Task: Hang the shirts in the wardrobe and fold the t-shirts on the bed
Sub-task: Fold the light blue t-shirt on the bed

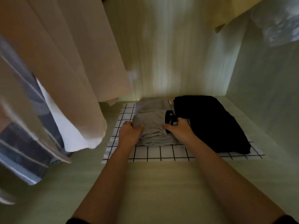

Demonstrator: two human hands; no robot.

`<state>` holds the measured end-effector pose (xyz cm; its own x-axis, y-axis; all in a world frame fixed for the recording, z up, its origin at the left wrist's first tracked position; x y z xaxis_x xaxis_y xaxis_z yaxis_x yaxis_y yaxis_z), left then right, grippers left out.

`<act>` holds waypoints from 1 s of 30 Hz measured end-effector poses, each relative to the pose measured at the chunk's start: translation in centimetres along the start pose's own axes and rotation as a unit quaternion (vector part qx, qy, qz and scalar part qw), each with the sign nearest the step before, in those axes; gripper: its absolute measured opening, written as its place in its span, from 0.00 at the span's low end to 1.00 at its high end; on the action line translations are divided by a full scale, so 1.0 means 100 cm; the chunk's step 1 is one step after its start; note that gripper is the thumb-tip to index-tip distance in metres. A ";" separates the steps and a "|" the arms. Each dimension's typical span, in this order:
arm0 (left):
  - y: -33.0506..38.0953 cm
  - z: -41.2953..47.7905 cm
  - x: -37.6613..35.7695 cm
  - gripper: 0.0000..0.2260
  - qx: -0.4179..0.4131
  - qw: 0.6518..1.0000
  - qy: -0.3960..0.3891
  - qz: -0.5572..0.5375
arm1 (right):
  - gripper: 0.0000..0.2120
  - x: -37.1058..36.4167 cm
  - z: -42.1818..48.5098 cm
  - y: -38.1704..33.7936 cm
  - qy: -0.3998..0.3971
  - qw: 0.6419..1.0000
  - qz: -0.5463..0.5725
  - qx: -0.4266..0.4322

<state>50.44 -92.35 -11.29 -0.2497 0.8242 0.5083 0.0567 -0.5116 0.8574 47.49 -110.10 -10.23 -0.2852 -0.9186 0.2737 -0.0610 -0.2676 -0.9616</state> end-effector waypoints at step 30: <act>-0.010 -0.006 -0.010 0.18 -0.128 0.984 -0.008 0.121 | 0.13 -0.044 -0.004 -0.024 0.072 0.871 -0.366 0.318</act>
<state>50.03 -92.81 -12.73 -0.2445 0.6733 0.6978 -0.1340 -0.7362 0.6634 48.52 -105.34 -9.18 -0.5120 -0.4001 0.7601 0.2532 -0.9159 -0.3116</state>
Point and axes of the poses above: each hand's wrist, its own z-axis towards the middle knuckle, its own x-axis out of the back of the hand, y = z × x, the point moved 4 cm from there along z, towards the middle knuckle, and after that the axes turned 5 degrees about y, right-handed, at the moved point
